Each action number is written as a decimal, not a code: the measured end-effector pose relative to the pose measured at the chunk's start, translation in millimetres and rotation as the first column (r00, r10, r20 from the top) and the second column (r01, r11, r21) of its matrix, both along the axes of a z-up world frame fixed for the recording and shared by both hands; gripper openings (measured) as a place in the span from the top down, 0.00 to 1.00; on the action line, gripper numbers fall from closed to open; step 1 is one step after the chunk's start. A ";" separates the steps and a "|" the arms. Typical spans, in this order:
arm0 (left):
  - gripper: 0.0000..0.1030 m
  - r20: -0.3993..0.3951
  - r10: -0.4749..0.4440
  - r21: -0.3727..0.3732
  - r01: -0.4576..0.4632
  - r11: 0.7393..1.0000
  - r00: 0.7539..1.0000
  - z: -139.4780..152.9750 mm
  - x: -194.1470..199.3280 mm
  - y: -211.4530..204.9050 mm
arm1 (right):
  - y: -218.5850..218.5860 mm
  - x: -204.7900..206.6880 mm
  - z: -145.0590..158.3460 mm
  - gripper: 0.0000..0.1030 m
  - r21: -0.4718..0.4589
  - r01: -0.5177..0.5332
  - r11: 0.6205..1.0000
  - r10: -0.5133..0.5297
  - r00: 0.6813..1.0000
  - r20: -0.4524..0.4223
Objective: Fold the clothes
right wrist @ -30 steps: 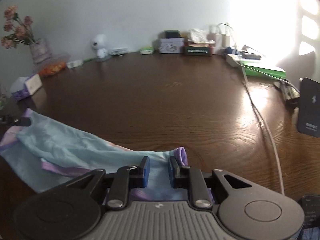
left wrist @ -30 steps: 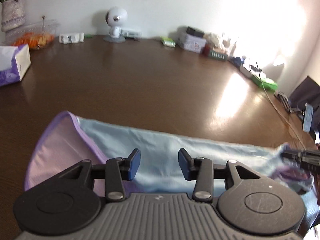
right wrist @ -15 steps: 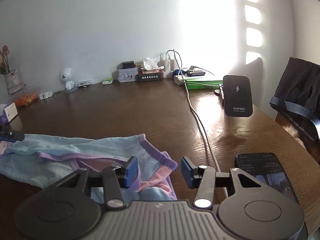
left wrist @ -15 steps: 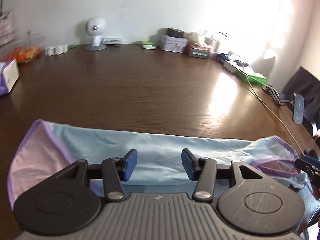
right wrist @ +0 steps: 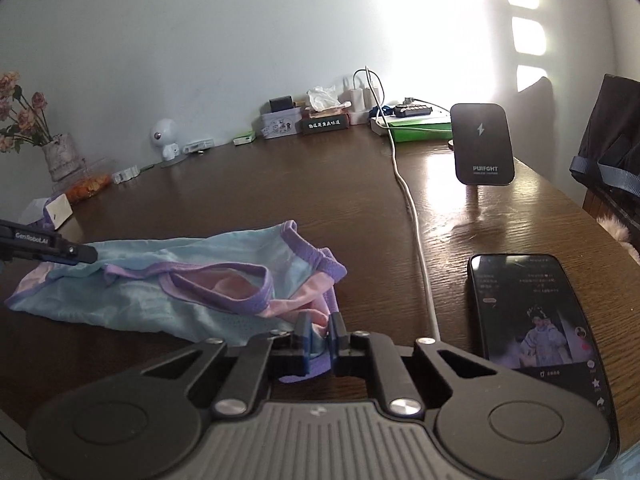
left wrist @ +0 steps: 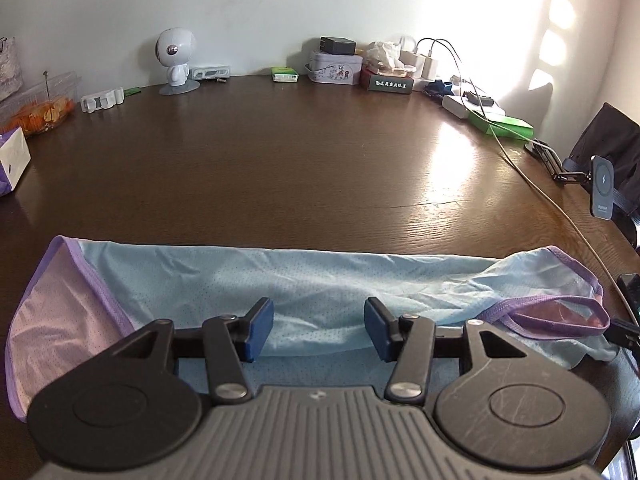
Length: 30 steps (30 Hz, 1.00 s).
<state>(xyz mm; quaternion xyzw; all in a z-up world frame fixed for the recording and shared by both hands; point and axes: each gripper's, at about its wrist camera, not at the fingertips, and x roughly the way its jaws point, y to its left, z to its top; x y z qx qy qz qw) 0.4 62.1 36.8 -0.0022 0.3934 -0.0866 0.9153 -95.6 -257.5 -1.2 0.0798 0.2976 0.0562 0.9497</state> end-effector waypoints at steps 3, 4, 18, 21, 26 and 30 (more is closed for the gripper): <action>0.50 -0.006 -0.005 0.005 0.005 1.000 1.000 -1.9 -3.0 -0.9 | -2.1 11.3 1.3 0.89 0.001 0.029 1.000 -0.029 1.000 0.009; 0.50 -0.008 -0.008 0.003 0.008 1.000 1.000 -2.3 -4.0 -0.7 | -4.8 11.9 2.4 0.88 0.023 0.040 0.999 -0.040 0.999 0.007; 0.49 0.001 -0.110 -0.063 0.110 0.992 0.994 -6.8 -11.0 8.4 | 24.0 -6.2 4.4 0.33 0.242 0.203 0.949 -0.196 0.979 -0.054; 0.46 0.006 -0.117 -0.084 0.117 0.990 0.993 -8.3 -14.3 16.2 | 35.4 -0.2 3.5 0.33 0.254 0.264 0.931 -0.261 0.964 -0.045; 0.45 0.021 -0.071 -0.078 0.073 0.994 0.997 -12.9 -18.6 36.0 | 47.5 14.0 0.4 0.66 0.144 0.327 0.934 -0.328 0.945 -0.021; 0.44 0.031 -0.028 -0.087 0.031 0.996 0.999 -13.8 -22.6 54.2 | 52.0 23.2 0.7 0.89 0.038 0.316 0.948 -0.316 0.949 -0.006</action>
